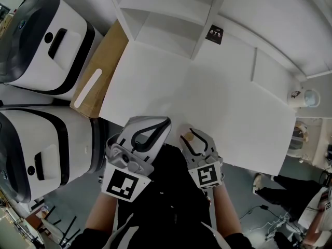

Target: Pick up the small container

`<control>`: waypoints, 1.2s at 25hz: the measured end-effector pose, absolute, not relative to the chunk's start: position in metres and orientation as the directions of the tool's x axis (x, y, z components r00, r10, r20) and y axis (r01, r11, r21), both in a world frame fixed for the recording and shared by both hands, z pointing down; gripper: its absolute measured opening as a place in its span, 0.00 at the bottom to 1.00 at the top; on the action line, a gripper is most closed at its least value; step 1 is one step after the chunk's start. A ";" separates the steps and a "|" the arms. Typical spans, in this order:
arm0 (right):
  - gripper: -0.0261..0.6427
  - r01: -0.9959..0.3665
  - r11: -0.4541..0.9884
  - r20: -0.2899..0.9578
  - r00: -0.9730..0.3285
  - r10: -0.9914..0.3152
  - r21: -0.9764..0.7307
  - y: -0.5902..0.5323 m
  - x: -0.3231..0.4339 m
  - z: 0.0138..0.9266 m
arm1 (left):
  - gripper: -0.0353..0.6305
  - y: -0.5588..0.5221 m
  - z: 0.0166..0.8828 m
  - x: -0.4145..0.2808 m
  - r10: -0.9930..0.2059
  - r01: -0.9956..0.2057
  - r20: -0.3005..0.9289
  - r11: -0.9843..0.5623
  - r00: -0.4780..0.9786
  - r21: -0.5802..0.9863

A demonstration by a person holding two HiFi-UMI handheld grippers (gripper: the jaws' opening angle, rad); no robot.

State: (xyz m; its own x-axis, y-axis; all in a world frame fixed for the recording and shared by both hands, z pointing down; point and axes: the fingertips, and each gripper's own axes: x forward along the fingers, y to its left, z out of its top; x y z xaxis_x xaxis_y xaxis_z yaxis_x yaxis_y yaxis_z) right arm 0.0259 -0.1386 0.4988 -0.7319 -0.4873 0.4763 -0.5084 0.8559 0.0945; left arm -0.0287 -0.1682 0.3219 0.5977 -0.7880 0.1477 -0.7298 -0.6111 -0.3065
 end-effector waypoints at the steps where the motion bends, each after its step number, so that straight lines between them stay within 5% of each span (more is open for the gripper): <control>1: 0.26 -0.513 0.853 0.467 -0.734 -0.492 0.093 -0.139 0.026 0.499 | 0.05 -0.168 0.322 -0.028 -0.787 -0.729 0.148 -0.613 0.599 -0.306; 10: 0.26 -0.517 0.851 0.463 -0.734 -0.497 0.094 -0.138 0.026 0.499 | 0.05 -0.155 0.380 -0.014 -0.694 -0.652 0.268 -0.720 0.668 -0.237; 19: 0.26 -0.510 0.855 0.469 -0.735 -0.490 0.093 -0.137 0.025 0.499 | 0.31 -0.136 0.467 -0.001 -0.506 -0.459 0.477 -0.860 0.718 -0.222; 23: 0.26 -0.506 0.857 0.472 -0.736 -0.486 0.093 -0.137 0.025 0.499 | 0.50 -0.125 0.503 0.003 -0.400 -0.332 0.586 -0.916 0.704 -0.227; 30: 0.26 -0.506 0.858 0.474 -0.737 -0.482 0.085 -0.137 0.026 0.499 | 0.58 -0.118 0.544 0.020 -0.293 -0.203 0.660 -0.956 0.692 -0.211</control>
State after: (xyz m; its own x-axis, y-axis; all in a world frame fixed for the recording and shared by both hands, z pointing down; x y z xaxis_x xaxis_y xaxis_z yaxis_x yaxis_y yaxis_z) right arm 0.0256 -0.1374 0.4992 -0.7371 -0.4818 0.4739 -0.5063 0.8582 0.0850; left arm 0.0203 -0.1180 0.5439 0.6918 -0.2926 0.6602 -0.2030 -0.9562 -0.2110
